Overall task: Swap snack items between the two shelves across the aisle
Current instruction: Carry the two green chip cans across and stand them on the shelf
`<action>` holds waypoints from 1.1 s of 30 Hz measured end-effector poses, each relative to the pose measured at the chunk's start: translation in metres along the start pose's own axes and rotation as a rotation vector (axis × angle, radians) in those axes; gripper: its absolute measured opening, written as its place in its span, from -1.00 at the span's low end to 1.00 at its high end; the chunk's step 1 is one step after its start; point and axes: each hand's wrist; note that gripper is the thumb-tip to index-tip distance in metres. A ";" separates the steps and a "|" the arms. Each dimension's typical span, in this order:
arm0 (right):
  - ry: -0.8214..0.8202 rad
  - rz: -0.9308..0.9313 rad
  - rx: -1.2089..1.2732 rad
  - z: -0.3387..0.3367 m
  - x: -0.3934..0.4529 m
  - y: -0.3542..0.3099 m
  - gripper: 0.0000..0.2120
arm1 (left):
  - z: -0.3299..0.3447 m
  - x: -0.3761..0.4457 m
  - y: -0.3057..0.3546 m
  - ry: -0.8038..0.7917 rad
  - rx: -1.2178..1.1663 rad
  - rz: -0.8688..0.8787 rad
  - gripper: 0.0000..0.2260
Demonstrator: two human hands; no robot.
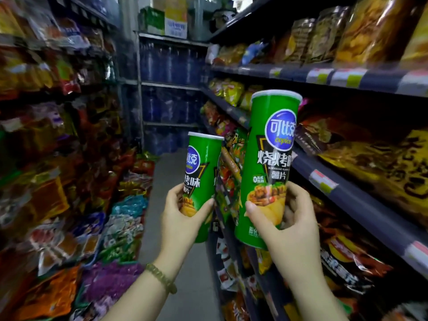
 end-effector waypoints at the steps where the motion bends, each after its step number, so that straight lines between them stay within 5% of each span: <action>1: 0.031 0.004 -0.015 0.007 0.011 0.004 -0.41 | 0.006 0.016 -0.005 -0.022 -0.009 0.007 -0.50; 14: 0.626 0.040 -0.255 0.016 0.088 -0.012 -0.44 | 0.128 0.149 0.008 -0.668 -0.311 0.052 -0.35; 18: 0.775 0.043 -0.338 -0.002 0.069 -0.036 -0.45 | 0.162 0.133 0.033 -0.818 -0.425 0.051 -0.44; 33: 1.116 0.086 -0.615 -0.076 -0.055 -0.107 -0.37 | 0.192 -0.017 0.130 -1.198 -0.677 -0.099 -0.27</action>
Point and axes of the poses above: each hand's wrist, its own x-axis towards the middle knuckle, its own z-axis out of the palm, y = z × x, and after that the axes turned 11 degrees about -x, right-handed
